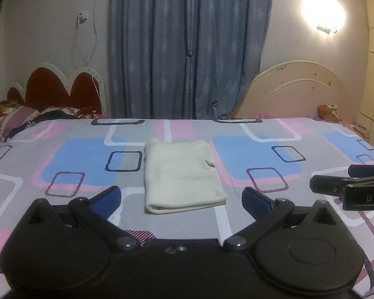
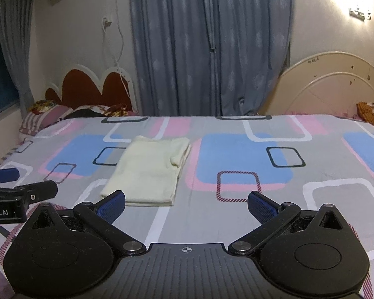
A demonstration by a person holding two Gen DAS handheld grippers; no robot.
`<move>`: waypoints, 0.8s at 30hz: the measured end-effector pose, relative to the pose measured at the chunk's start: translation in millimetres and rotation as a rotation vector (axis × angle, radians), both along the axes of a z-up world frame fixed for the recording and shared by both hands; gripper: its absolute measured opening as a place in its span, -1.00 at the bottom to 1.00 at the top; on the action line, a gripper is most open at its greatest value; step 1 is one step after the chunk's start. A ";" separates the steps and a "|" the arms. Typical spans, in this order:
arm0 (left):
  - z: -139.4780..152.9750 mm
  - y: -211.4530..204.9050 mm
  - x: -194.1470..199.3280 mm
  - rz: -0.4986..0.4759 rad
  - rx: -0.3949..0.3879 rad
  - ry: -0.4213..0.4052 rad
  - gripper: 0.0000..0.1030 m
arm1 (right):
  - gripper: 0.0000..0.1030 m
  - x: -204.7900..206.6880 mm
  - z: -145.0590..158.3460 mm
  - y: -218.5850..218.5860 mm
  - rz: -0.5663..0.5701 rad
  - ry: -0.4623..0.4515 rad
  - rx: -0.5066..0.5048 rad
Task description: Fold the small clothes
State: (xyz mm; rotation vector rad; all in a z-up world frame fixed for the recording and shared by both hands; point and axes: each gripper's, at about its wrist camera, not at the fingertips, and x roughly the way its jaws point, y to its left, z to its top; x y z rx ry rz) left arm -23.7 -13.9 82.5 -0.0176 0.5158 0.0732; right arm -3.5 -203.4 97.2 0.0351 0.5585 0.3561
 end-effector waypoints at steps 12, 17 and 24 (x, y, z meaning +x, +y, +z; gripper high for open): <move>3.6 4.0 -7.6 0.013 0.006 -0.015 1.00 | 1.00 -3.8 4.5 10.6 0.051 -0.013 0.005; 3.4 5.1 -8.0 0.015 0.006 -0.014 0.99 | 1.00 -1.7 3.8 11.8 0.048 -0.015 0.008; 2.9 14.9 -8.9 0.019 0.005 -0.014 0.99 | 1.00 -1.0 3.3 14.2 0.050 -0.013 0.010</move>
